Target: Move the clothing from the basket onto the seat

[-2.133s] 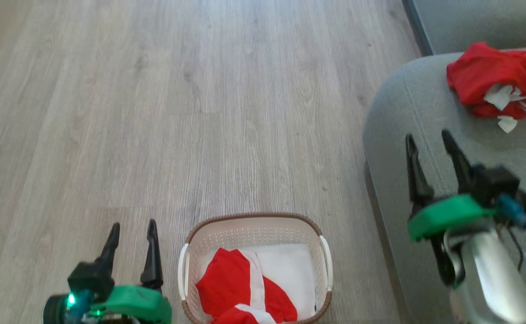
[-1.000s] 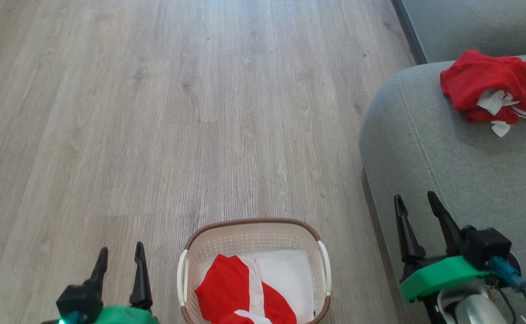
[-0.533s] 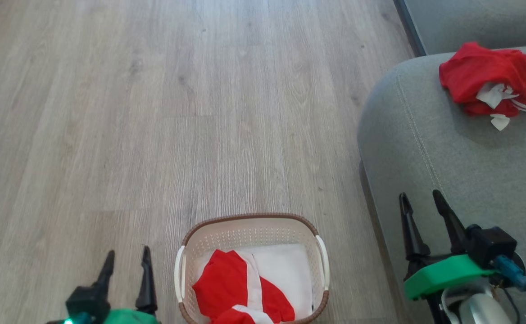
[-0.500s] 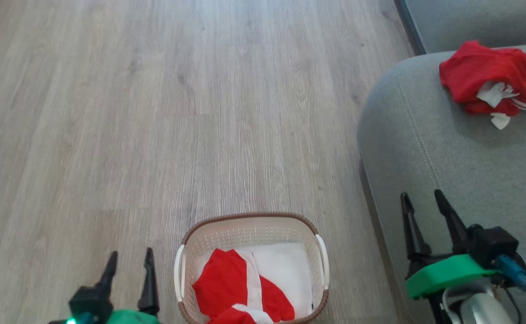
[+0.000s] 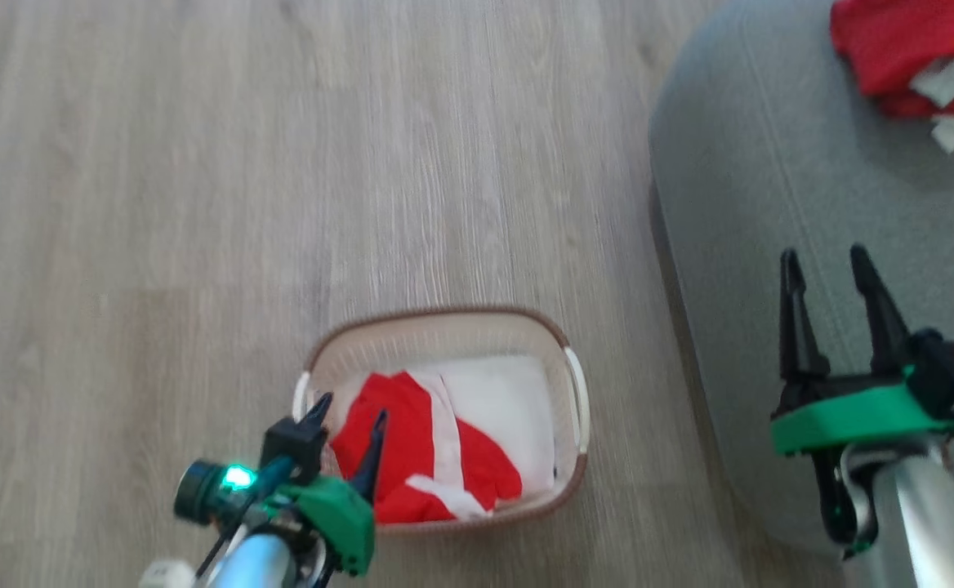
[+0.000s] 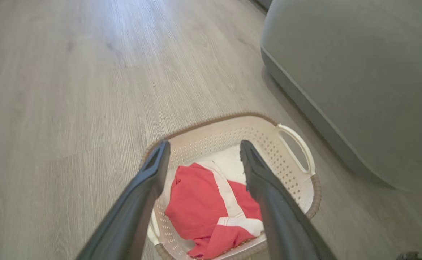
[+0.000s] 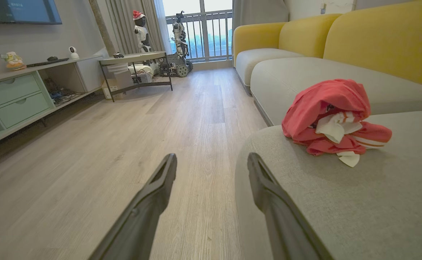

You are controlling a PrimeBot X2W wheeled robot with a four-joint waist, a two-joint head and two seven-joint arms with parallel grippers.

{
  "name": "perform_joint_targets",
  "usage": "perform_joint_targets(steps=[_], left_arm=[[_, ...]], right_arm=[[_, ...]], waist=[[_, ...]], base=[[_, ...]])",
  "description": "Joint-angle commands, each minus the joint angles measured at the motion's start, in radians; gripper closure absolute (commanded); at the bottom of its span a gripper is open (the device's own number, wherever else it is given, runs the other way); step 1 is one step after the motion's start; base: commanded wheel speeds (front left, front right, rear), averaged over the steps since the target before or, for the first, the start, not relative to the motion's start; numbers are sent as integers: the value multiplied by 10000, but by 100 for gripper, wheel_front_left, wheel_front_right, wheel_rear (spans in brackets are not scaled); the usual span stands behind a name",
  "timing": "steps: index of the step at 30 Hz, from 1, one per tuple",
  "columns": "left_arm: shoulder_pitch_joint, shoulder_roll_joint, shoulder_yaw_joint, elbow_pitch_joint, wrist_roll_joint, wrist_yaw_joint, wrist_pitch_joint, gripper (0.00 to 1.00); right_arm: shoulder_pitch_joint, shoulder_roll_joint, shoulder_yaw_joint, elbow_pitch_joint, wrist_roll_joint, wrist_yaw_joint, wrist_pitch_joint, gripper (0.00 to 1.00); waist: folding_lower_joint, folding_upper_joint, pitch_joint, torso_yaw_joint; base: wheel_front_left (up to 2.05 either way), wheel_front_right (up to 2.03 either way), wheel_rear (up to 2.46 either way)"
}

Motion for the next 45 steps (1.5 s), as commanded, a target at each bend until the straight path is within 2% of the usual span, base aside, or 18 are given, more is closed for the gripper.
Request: perform_joint_targets(steps=[1,10,22,27,34,45], left_arm=[[-587,-26,120,82,145,-68,-51,0],[-2895,-181,-943,2965,678,-375,27,0],[-5579,-236,-1615,5889,950,-94,204,0],[-6295,-240,-1622,6598,856,280,227,0],[-7076,-242,-1832,7134,890,520,271,0],[-7659,-134,-2051,7517,931,1143,828,0]], right_arm=[[-422,18,200,-407,-111,-4,-67,0],[-1421,18,321,-1170,-124,-4,-67,0],[-2355,18,813,-2135,257,-4,-67,0],[-2639,18,1015,-2410,446,-4,-67,0],[-2833,18,1050,-2775,561,-4,-67,0],[-3000,18,1176,-3086,646,-4,-67,0]], waist=[[-1,-1,916,-269],[-1,-1,3315,-850],[-1,-1,5859,-1604],[-1,-1,6545,-1881],[-1,-1,7243,-2064],[-1,-1,7830,-2276]], base=[[0,0,0],[0,0,0],[0,0,0],[0,0,0],[0,0,0],[0,0,0]])
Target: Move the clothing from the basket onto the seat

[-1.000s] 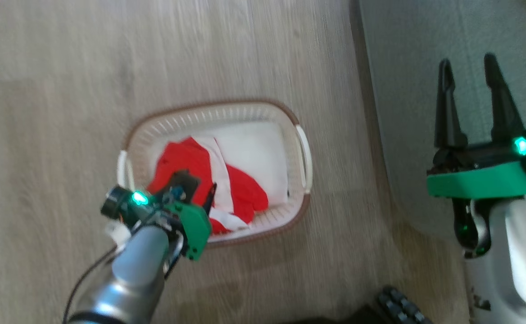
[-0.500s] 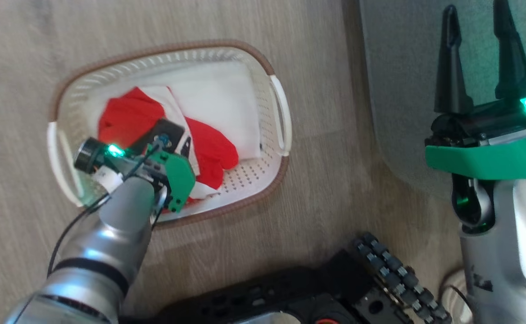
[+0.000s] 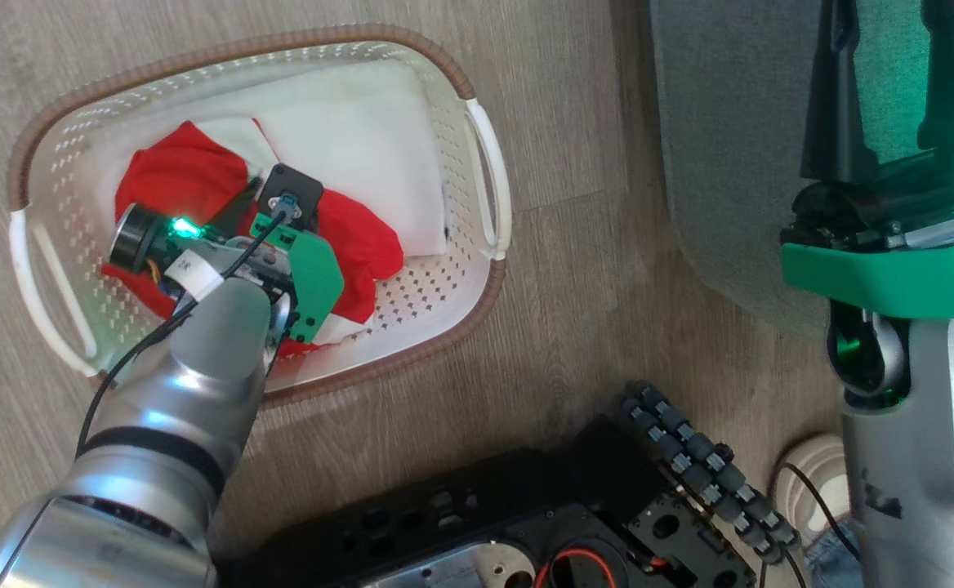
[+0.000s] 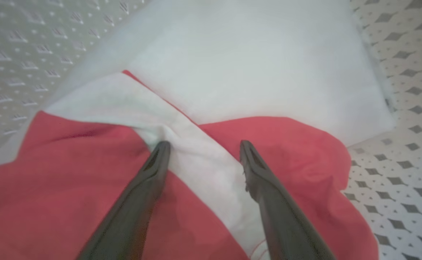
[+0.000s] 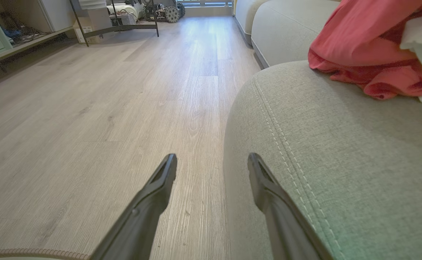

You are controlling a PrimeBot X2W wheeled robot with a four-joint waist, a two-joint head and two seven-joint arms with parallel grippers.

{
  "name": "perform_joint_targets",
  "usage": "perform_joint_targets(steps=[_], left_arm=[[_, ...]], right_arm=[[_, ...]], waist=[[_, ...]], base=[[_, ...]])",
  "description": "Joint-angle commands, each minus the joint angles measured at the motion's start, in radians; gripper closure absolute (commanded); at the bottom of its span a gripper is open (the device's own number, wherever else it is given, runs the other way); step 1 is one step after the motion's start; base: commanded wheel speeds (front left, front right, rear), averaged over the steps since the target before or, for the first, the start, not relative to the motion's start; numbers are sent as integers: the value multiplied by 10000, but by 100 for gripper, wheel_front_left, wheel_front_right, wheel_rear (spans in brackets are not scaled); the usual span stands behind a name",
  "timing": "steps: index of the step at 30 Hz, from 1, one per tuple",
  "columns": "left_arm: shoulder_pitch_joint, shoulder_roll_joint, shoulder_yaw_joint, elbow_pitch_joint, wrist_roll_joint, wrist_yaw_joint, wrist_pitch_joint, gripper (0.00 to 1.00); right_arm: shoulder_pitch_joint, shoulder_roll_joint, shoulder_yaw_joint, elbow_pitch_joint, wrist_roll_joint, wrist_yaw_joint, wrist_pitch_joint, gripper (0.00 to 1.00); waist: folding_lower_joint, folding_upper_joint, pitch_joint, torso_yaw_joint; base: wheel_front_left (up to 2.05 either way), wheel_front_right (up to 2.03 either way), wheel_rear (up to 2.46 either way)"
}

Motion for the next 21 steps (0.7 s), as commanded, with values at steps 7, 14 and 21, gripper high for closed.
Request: perform_joint_targets(steps=[7,14,21], left_arm=[[67,250,-100,89,58,381,537,0],[33,232,-257,113,59,489,569,100],[179,169,-404,125,-48,395,324,100]], right_arm=[[226,20,211,-564,63,-4,-65,0],[231,20,162,-605,57,-4,-65,0],[239,20,58,-415,23,-4,-65,0]], waist=[[0,0,270,-145],[0,0,367,-230],[0,0,48,-113]], base=[[0,0,0],[0,0,0],[0,0,0]])
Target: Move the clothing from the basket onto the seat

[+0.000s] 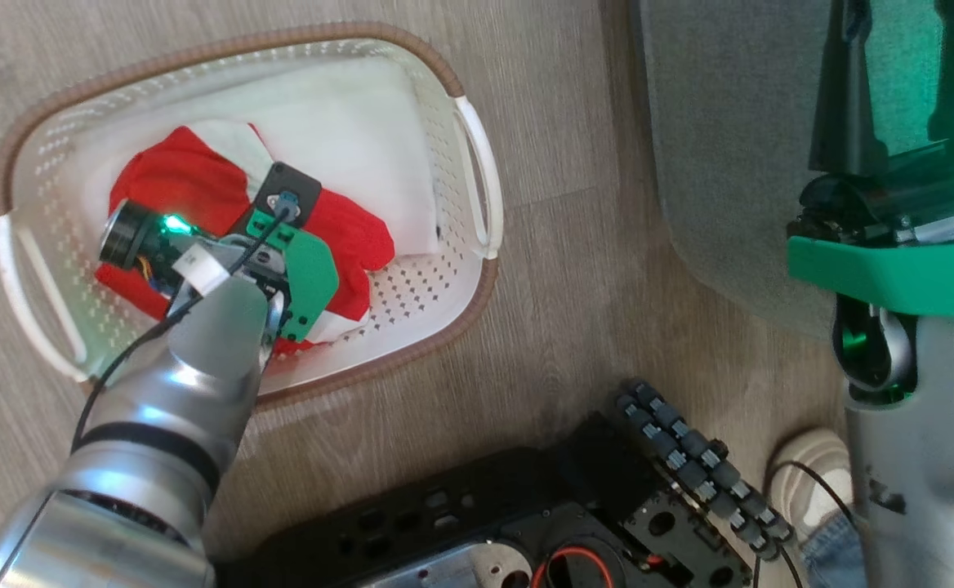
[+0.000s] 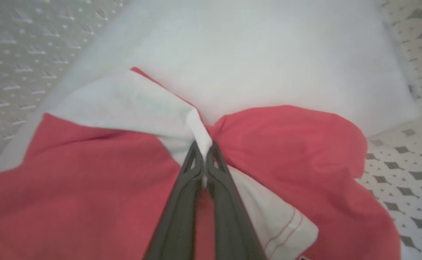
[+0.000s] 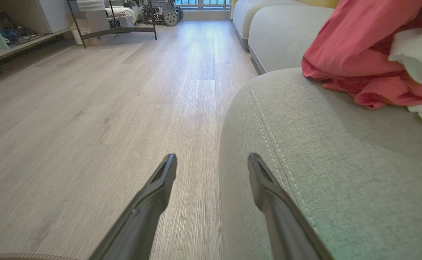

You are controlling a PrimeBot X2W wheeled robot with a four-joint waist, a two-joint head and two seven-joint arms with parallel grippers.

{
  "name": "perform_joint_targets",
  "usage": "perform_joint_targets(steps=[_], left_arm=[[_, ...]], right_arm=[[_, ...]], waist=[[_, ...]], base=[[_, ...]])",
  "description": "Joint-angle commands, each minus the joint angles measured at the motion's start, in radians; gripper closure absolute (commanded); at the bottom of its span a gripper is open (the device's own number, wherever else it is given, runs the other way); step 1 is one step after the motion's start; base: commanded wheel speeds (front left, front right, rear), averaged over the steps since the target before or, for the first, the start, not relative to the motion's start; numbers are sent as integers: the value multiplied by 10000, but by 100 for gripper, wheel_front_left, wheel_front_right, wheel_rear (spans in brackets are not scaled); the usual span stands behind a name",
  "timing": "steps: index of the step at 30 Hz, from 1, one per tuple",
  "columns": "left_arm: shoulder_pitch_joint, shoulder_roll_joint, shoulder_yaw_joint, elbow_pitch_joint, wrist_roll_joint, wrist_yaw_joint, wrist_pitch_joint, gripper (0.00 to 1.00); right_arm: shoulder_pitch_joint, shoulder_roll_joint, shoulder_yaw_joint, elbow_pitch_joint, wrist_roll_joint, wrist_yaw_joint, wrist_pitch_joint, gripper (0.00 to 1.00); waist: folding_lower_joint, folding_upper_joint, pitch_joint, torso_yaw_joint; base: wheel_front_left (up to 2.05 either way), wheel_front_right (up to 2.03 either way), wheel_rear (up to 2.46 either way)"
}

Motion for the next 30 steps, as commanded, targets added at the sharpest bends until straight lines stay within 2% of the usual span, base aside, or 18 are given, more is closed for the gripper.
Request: perform_joint_targets(steps=[1,12,25,30], left_arm=[[379,52,58,-68,-80,-24,-152,100],[1039,-76,-89,-800,-962,-535,-1182,100],[2676,-80,-1437,-3213,-2551,-1285,-1889,100],[2984,-81,-1837,-4139,-3081,-1349,-1949,100]], right_arm=[[351,20,84,-241,22,-4,-65,0],[470,20,-4,644,-174,-4,-65,0],[1307,20,-266,2389,-734,-4,-65,0],[1815,20,-356,2868,-893,-4,-65,0]], waist=[[0,0,-151,79],[0,0,-1856,586],[0,0,-5138,1385],[0,0,-6469,1695]], base=[[0,0,0],[0,0,0],[0,0,0],[0,0,0]])
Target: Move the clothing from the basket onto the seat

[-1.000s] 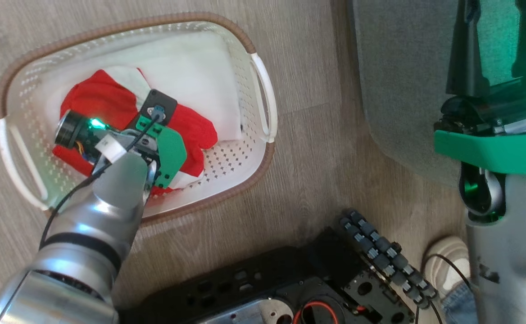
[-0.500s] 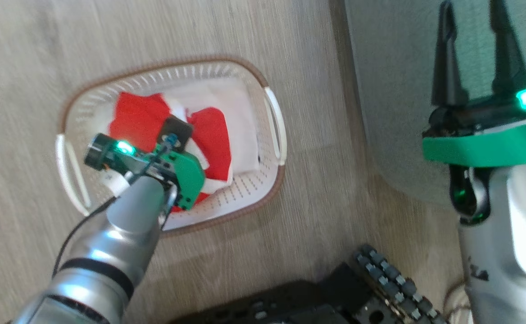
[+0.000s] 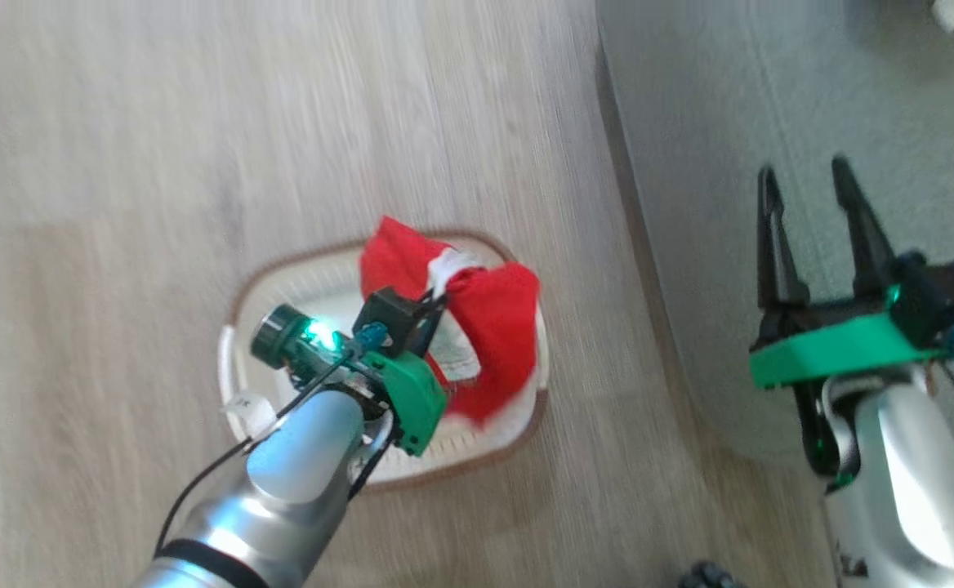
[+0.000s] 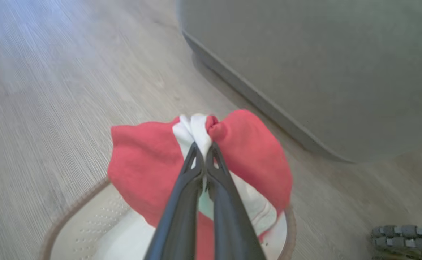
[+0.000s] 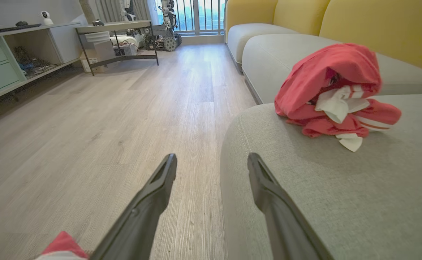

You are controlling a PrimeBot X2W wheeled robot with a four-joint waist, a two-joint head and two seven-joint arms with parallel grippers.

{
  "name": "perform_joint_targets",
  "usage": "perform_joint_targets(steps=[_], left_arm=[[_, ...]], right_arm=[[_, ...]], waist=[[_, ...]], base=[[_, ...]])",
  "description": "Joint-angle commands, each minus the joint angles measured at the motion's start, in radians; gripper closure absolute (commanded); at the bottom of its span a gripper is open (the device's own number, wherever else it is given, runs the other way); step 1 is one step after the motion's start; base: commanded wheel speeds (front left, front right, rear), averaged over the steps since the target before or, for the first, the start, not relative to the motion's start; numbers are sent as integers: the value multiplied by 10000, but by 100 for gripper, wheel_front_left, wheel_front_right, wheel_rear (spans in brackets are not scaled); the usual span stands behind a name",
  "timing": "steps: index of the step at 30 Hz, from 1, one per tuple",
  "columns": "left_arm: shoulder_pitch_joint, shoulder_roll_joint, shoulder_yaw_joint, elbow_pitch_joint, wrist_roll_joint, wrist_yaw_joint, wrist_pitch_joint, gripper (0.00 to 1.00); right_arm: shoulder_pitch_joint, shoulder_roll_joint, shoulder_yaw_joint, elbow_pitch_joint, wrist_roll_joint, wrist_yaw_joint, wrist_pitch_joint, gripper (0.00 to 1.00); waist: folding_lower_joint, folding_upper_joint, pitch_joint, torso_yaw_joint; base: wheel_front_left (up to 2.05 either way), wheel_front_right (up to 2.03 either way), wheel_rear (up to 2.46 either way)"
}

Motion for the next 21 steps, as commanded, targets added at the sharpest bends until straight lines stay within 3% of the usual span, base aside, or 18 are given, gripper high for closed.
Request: perform_joint_targets(steps=[1,12,21], left_arm=[[44,25,70,-566,-208,-39,-173,100],[160,24,-108,-1974,-1009,-159,-187,100],[-138,71,-78,-2737,-1179,-97,34,100]], right_arm=[[383,20,94,-128,-96,-4,-65,0],[1629,20,21,486,-322,-4,-65,0],[2115,20,265,630,-372,-4,-65,0]], waist=[[1,-1,-1447,512],[1,-1,-3996,792],[1,-1,-5073,768]], base=[[0,0,0],[0,0,0],[0,0,0]])
